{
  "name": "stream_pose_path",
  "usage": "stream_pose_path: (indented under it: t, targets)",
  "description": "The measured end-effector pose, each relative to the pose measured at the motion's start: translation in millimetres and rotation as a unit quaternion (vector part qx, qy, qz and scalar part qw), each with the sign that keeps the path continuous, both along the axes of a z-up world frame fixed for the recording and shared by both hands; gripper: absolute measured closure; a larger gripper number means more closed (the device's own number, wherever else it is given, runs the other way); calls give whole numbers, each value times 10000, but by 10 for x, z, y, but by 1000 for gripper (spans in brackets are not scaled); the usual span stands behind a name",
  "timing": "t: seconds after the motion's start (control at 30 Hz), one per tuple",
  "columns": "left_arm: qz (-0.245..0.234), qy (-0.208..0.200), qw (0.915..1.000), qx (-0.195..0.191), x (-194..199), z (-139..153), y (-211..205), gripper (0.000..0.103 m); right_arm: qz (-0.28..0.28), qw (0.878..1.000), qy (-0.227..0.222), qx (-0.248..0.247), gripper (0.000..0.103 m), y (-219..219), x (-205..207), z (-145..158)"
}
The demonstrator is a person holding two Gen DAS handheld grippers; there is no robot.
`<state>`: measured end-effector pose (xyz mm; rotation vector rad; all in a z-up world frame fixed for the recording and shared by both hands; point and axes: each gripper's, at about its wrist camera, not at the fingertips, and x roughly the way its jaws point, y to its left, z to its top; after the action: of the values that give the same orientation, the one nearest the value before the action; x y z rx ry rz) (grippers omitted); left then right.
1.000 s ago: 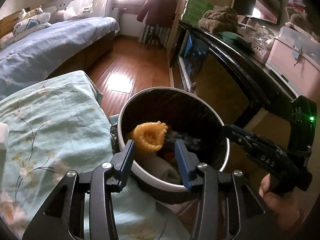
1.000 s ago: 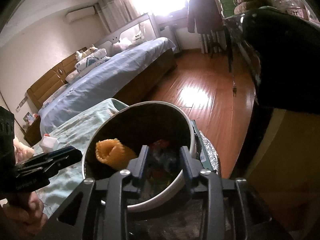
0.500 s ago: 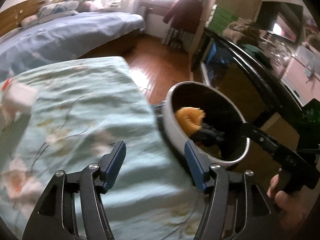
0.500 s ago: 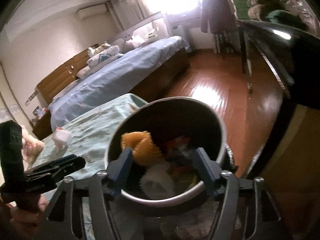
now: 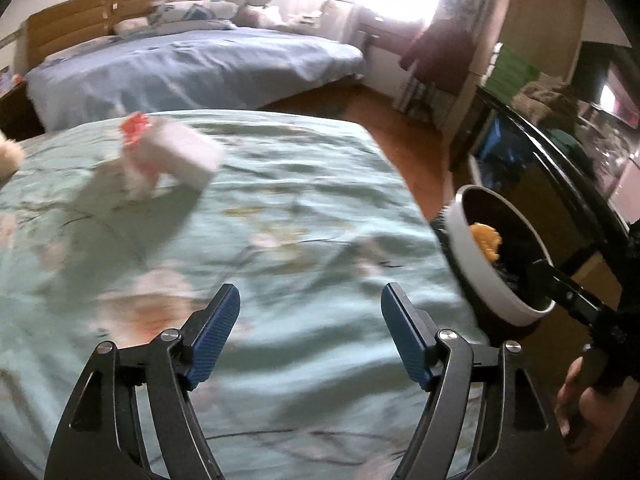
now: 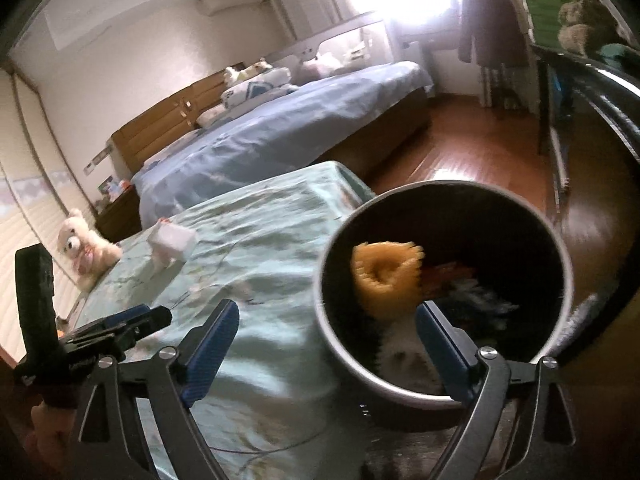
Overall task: Collect trash
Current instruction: 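Move both open tools back toward the trash on the bed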
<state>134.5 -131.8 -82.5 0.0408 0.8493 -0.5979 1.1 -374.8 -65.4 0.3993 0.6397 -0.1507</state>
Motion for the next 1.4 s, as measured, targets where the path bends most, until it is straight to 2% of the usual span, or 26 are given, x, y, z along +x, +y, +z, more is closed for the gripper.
stream_pose_path:
  t: [0.13, 0.37, 0.8, 1.13, 1.4]
  targets:
    - [278, -84, 9995, 101, 40, -27, 235, 28, 247, 9997, 48, 16, 12, 174, 119, -37]
    - [691, -2, 9975, 151, 177, -88, 589, 28, 646, 9977, 124, 151, 12, 418, 311, -92]
    - [1157, 73, 9931, 187, 399, -129, 955, 28, 1416, 9881, 454, 405, 12, 792, 842, -289]
    - [1271, 67, 9917, 204, 551, -126, 1086, 28, 1783, 9827, 458, 220, 12, 958, 1254, -298]
    - [1164, 80, 9928, 266, 719, -132, 1084, 28, 2484, 9680, 350, 34, 12, 1153, 1739, -292]
